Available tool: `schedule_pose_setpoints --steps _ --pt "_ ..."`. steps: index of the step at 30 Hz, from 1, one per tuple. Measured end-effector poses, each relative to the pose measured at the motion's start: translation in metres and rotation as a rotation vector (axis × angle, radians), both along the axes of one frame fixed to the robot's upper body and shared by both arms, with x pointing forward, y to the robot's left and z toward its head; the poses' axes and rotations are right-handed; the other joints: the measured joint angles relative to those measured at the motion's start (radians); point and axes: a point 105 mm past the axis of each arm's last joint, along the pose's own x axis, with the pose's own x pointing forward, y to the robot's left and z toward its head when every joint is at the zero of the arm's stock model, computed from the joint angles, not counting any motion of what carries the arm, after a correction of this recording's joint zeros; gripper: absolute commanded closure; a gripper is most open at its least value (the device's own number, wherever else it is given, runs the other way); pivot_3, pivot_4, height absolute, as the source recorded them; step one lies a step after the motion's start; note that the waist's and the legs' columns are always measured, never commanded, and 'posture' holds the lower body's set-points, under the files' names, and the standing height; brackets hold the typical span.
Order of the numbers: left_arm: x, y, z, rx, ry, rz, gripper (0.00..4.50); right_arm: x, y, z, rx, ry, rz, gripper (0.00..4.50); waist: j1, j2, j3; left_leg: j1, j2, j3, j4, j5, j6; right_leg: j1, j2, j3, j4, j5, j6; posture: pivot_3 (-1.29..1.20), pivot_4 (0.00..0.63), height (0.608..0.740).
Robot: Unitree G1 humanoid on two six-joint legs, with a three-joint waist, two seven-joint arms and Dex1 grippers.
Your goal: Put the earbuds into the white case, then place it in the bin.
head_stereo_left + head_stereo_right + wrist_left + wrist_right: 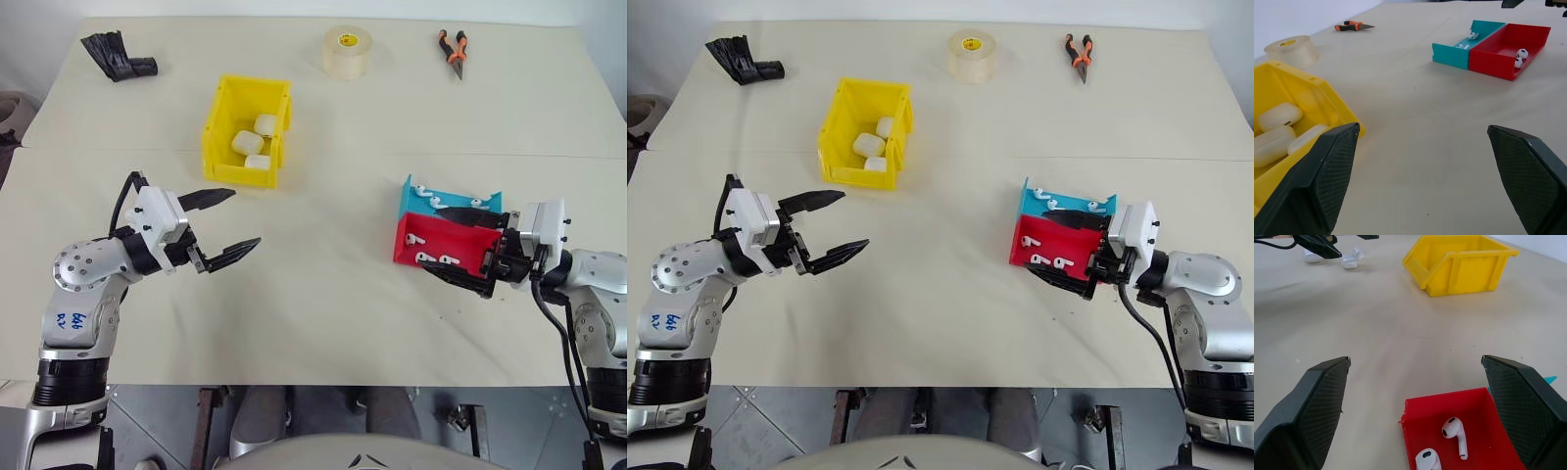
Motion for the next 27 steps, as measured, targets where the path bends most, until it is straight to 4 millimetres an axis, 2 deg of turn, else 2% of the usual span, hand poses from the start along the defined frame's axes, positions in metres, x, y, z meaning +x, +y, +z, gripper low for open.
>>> schedule_pose_setpoints --steps 14,18,23,27 --pt "-0.002 -0.001 0.0 -0.009 0.002 -0.012 0.06 -0.001 0.001 0.0 0.0 0.0 0.011 0.0 0.0 0.0 0.0 0.0 0.0 0.0 0.0 0.0 0.0 0.0 0.0 0.0 0.0 0.0 0.0 0.0 0.15 0.74" --pt "-0.004 0.0 -0.003 -0.016 0.028 0.009 0.06 0.001 0.007 0.0 0.015 -0.006 0.04 0.0 -0.002 0.0 0.0 0.0 0.0 0.0 0.0 0.0 0.0 0.0 0.0 0.0 0.0 0.0 0.0 0.0 0.15 0.74" --pt "-0.006 0.024 -0.001 -0.061 0.045 0.207 0.06 0.002 0.026 -0.002 0.038 -0.018 0.123 0.0 -0.006 0.0 0.0 0.0 0.0 0.0 0.0 0.0 0.0 0.0 0.0 0.0 0.0 0.0 0.0 0.0 0.15 0.74" --pt "-0.021 0.047 -0.004 -0.154 0.078 0.415 0.06 0.0 0.049 0.009 0.114 -0.076 0.22 0.0 -0.016 0.0 0.0 0.0 0.001 -0.002 0.0 0.0 0.0 0.0 0.0 0.0 0.0 0.0 0.0 0.0 0.15 0.74"
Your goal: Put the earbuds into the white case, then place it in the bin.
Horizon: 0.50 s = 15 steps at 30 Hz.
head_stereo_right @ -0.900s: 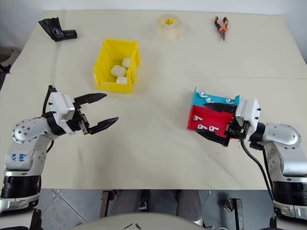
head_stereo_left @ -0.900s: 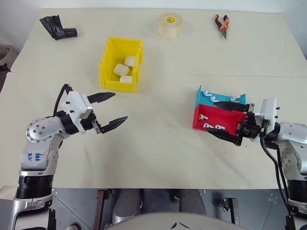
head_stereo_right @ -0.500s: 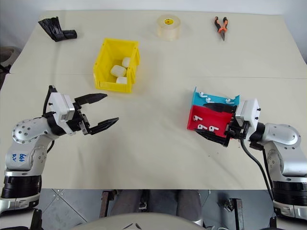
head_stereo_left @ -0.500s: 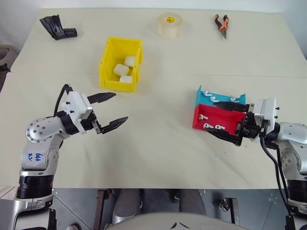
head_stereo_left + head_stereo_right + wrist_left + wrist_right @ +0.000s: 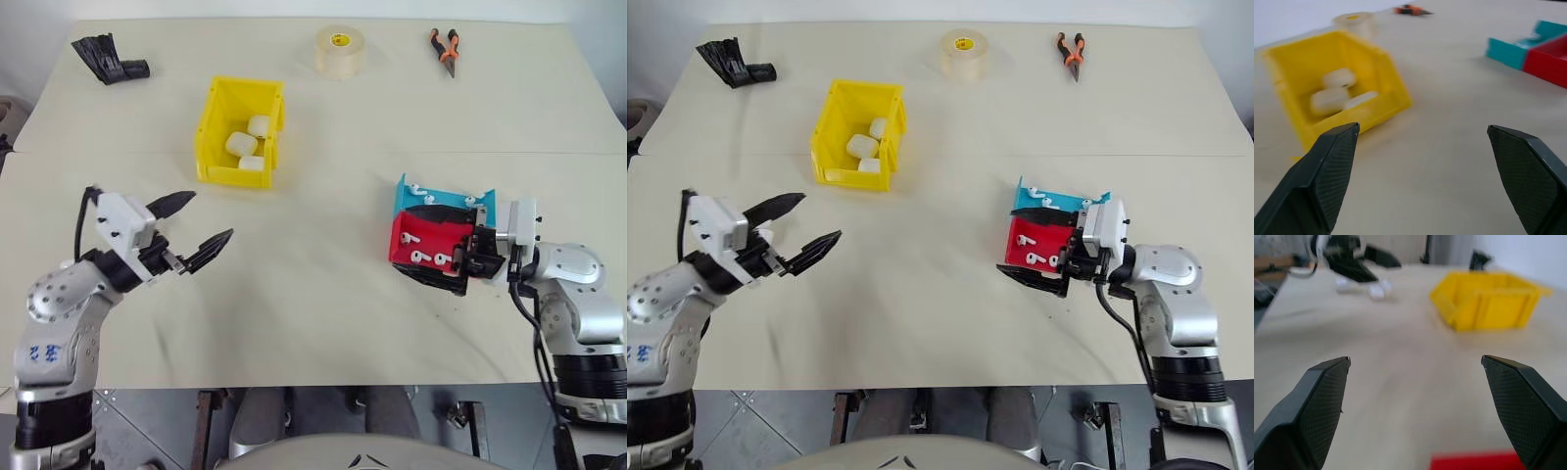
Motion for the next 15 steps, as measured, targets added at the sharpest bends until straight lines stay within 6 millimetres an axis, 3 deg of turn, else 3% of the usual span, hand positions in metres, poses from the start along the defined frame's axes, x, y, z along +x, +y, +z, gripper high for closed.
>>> schedule_pose_setpoints --steps 4,8,11,15 --pt "-0.028 0.039 -0.023 -0.078 0.109 0.329 0.06 -0.005 0.021 0.007 0.04 -0.02 0.105 0.0 -0.008 -0.001 0.0 0.0 0.0 -0.001 0.0 0.0 0.0 0.0 0.0 0.0 0.0 0.0 0.0 0.0 0.15 0.74" --pt "-0.056 0.063 -0.037 -0.105 0.179 0.561 0.06 -0.006 0.032 0.015 0.062 -0.047 0.165 0.0 0.001 -0.001 0.0 0.0 0.0 -0.002 0.001 0.0 0.0 0.001 0.0 0.0 0.0 0.0 0.0 0.0 0.15 0.74" --pt "-0.069 0.077 -0.045 -0.15 0.211 0.719 0.06 -0.008 0.039 0.015 0.074 -0.056 0.199 0.0 0.007 -0.002 0.0 0.0 0.0 -0.002 0.001 0.0 0.0 0.001 0.0 0.0 0.0 0.0 0.0 0.0 0.15 0.74" --pt "-0.076 0.082 -0.052 -0.163 0.261 0.789 0.06 -0.009 0.04 0.014 0.071 -0.049 0.212 0.0 0.014 -0.002 -0.001 0.0 0.0 -0.002 0.001 0.0 0.0 0.001 0.0 0.0 0.0 0.0 0.0 0.0 0.15 0.74"
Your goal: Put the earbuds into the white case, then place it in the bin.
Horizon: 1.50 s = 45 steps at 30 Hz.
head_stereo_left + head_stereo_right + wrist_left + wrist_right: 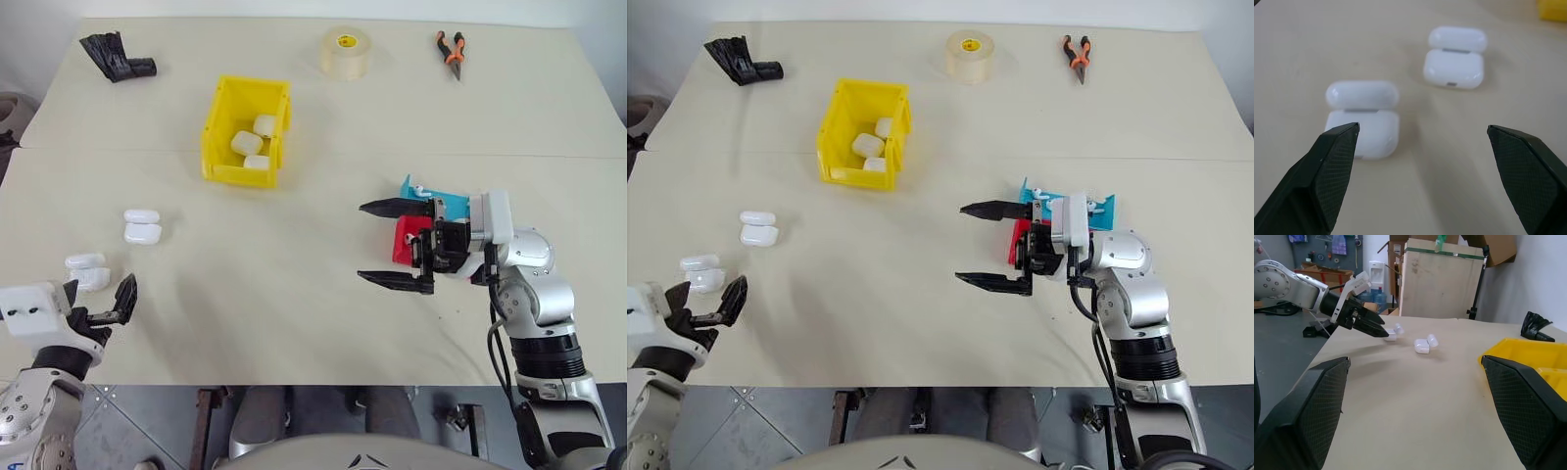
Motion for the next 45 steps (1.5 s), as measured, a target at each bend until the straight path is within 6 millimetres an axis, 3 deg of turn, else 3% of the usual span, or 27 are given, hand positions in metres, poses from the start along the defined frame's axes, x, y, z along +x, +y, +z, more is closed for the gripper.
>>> schedule_pose_setpoints --steps 3,8,10,18,35,38,41,45 --pt "0.0 0.003 0.005 0.006 0.05 0.009 0.06 0.0 -0.001 -0.002 -0.017 0.048 0.008 0.0 0.001 0.0 0.0 0.0 0.0 0.0 0.0 0.0 0.0 0.0 0.0 0.0 0.001 0.0 0.0 0.0 0.15 0.74" --pt "0.01 0.041 0.038 0.04 0.199 0.119 0.06 -0.001 -0.008 -0.004 -0.089 0.134 0.033 0.0 0.002 -0.001 0.0 0.001 0.0 0.0 0.0 0.0 0.0 0.0 0.0 0.0 0.002 -0.001 -0.001 0.0 0.15 0.74" --pt "0.012 0.047 0.047 0.036 0.255 0.138 0.06 -0.002 -0.007 -0.004 -0.098 0.147 0.048 0.0 -0.001 -0.001 -0.001 0.001 -0.001 0.0 -0.001 0.0 0.0 0.0 0.0 0.0 0.002 -0.001 -0.001 0.0 0.15 0.74" --pt "0.025 0.044 0.024 -0.07 0.483 0.05 0.06 -0.007 -0.004 -0.003 -0.113 0.161 0.074 0.0 -0.022 -0.001 -0.001 0.004 0.0 0.002 -0.006 0.0 -0.003 0.0 0.001 0.001 0.002 -0.001 -0.002 0.0 0.15 0.74" --pt "0.038 0.043 0.01 -0.106 0.545 0.036 0.06 -0.012 -0.002 -0.003 -0.104 0.151 0.034 0.0 -0.022 -0.001 -0.001 0.007 0.0 0.005 -0.006 0.001 -0.004 0.0 0.002 0.004 0.002 -0.001 -0.002 0.0 0.15 0.74" --pt "0.039 0.043 0.009 -0.116 0.548 0.03 0.63 -0.012 -0.002 -0.004 -0.102 0.154 0.027 0.0 -0.022 -0.001 -0.001 0.009 0.0 0.007 -0.007 0.001 -0.004 0.0 0.002 0.005 0.003 -0.001 -0.002 0.0 0.15 0.74" --pt "0.038 0.041 0.007 -0.107 0.562 0.01 1.55 -0.011 -0.002 -0.004 -0.097 0.146 0.018 0.0 -0.023 -0.001 -0.001 0.013 0.0 0.01 -0.009 0.001 -0.004 0.0 0.002 0.008 0.004 -0.001 -0.002 0.0 0.15 0.74" --pt "0.038 0.042 0.007 -0.102 0.544 0.005 1.7 -0.011 -0.003 -0.003 -0.094 0.136 0.013 0.0 -0.023 -0.001 -0.001 0.015 0.0 0.012 -0.012 0.001 -0.005 0.0 0.002 0.011 0.004 -0.002 -0.002 0.0 0.15 0.74"
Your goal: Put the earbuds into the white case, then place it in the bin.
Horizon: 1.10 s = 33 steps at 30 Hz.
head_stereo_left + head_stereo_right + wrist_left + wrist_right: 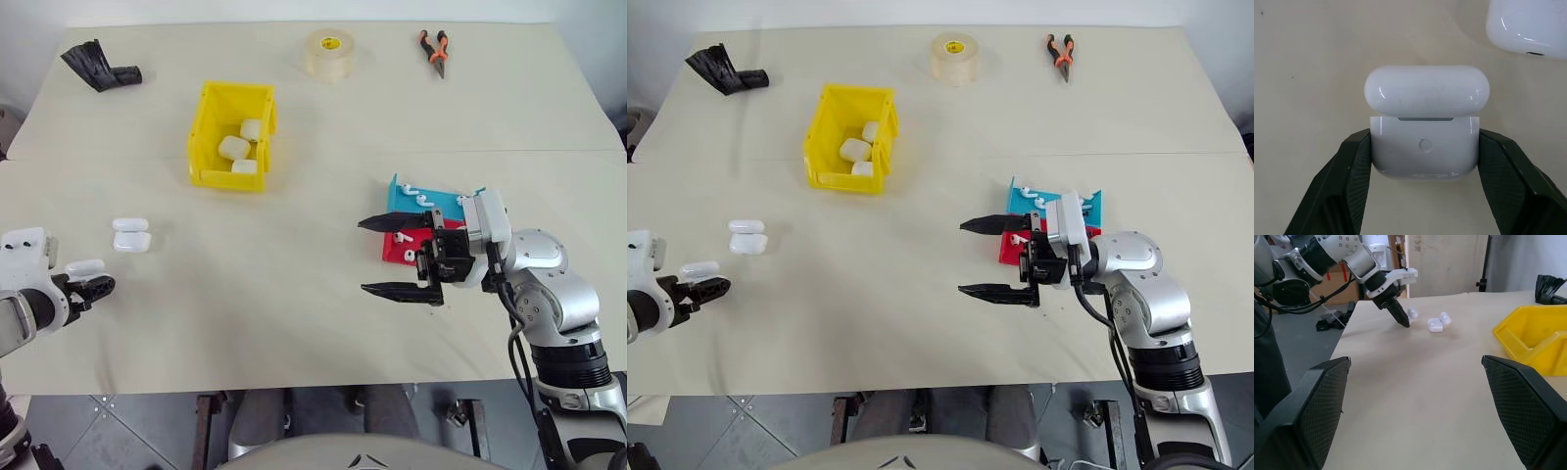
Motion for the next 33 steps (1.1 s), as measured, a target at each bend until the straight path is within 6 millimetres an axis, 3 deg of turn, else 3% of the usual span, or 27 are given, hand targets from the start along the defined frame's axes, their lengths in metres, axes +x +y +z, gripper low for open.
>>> schedule_pose_setpoints --steps 4,7,12,16,20,27,33 --pt "0.0 -0.006 0.001 -0.02 -0.12 -0.058 1.7 0.001 -0.001 0.0 -0.002 -0.008 -0.006 0.0 0.0 -0.001 0.0 -0.001 0.0 0.0 0.0 0.0 0.0 0.0 0.0 0.0 -0.001 0.0 0.0 0.0 0.15 0.74" --pt "-0.005 -0.023 0.01 -0.054 -0.262 -0.174 1.7 0.004 -0.003 -0.001 0.0 -0.006 -0.017 0.0 0.002 -0.003 0.0 -0.002 0.0 0.0 0.0 0.0 0.0 0.0 0.0 0.0 -0.002 0.0 0.0 0.0 0.15 0.74" --pt "-0.018 -0.072 0.04 -0.11 -0.627 -0.507 1.7 0.007 -0.008 -0.002 -0.005 -0.003 -0.036 0.0 0.002 -0.003 0.0 -0.002 0.001 0.0 0.0 0.0 0.0 0.0 0.0 0.0 -0.002 0.0 0.0 0.0 0.15 0.74" --pt "-0.014 -0.112 0.054 -0.19 -0.854 -0.676 1.7 0.009 -0.017 -0.003 -0.048 -0.001 -0.062 0.0 0.008 -0.004 0.0 -0.002 0.0 0.0 0.003 0.0 0.0 0.001 0.0 0.0 -0.001 0.0 0.0 0.0 0.15 0.74" --pt "-0.002 -0.17 0.062 -0.312 -0.996 -0.909 1.7 0.015 -0.04 -0.002 -0.093 -0.016 -0.161 0.0 0.019 -0.004 0.0 -0.002 0.0 0.0 0.005 -0.001 0.002 0.001 -0.001 0.0 -0.001 0.0 0.0 0.0 0.15 0.74" --pt "0.017 -0.228 0.059 -0.426 -1.143 -1.172 1.7 0.01 -0.082 -0.001 -0.109 -0.049 -0.414 0.0 0.034 -0.003 0.0 -0.005 0.0 0.0 0.008 -0.002 0.003 0.001 -0.001 -0.001 -0.001 0.001 0.001 0.0 0.15 0.74" --pt "0.027 -0.284 0.06 -0.464 -1.303 -1.416 1.7 -0.011 -0.13 -0.005 -0.161 -0.061 -0.668 0.0 0.038 -0.004 -0.001 -0.006 -0.001 0.001 0.008 -0.003 0.005 0.002 -0.001 -0.002 -0.003 0.001 0.002 0.0 0.15 0.74"
